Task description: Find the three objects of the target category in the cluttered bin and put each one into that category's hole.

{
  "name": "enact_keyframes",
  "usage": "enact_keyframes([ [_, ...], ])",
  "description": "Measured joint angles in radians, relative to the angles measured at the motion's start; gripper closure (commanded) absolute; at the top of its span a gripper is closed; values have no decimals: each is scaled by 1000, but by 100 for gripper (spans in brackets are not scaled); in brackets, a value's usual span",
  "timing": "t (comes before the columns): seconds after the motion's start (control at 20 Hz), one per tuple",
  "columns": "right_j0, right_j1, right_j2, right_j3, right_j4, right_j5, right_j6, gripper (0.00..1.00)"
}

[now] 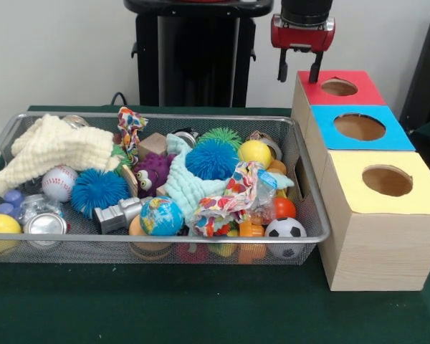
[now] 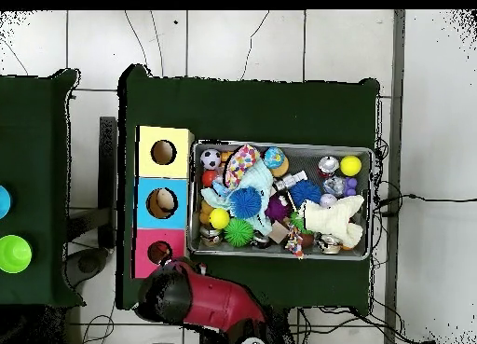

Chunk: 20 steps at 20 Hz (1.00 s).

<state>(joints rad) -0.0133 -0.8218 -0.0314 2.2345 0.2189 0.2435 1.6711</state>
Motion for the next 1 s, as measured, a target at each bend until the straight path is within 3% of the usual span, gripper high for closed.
enact_keyframes([
  [1.0, -27, 5, 28, -11, -18, 25, 0, 0],
])
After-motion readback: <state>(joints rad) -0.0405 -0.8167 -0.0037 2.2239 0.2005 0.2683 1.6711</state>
